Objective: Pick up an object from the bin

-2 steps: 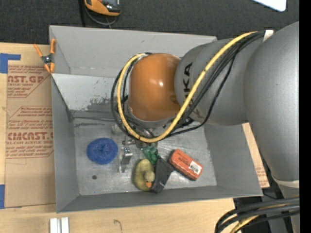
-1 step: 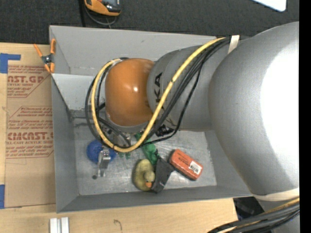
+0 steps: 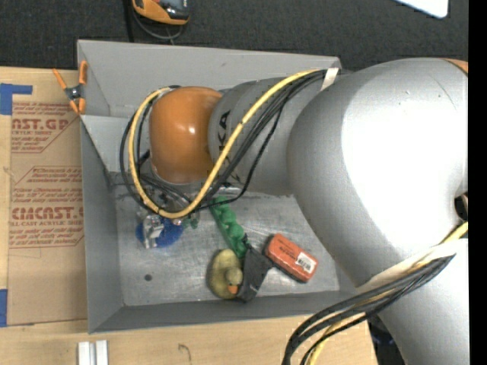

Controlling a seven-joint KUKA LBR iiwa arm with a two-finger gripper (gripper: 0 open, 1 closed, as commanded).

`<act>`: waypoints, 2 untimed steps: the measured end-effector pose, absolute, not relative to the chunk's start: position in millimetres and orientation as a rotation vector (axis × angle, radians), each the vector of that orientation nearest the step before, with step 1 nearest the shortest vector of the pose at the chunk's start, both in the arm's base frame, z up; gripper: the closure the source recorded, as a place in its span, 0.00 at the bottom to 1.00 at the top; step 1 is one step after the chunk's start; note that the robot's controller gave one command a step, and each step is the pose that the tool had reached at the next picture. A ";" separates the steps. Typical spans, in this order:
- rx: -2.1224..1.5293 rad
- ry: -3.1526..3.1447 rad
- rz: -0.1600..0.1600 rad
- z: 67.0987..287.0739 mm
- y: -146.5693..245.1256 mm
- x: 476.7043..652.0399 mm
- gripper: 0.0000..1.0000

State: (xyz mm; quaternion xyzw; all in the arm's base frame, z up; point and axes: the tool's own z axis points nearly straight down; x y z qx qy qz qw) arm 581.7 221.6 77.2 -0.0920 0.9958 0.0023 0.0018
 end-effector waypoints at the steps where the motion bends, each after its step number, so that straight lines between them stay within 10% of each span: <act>1: -0.289 3.125 0.008 77.3 221.7 581.7 1.00; 2: -0.289 3.125 0.008 77.3 221.7 581.7 1.00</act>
Offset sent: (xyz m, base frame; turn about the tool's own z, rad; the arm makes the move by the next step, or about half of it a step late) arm 0.0000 0.0000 0.0000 0.0000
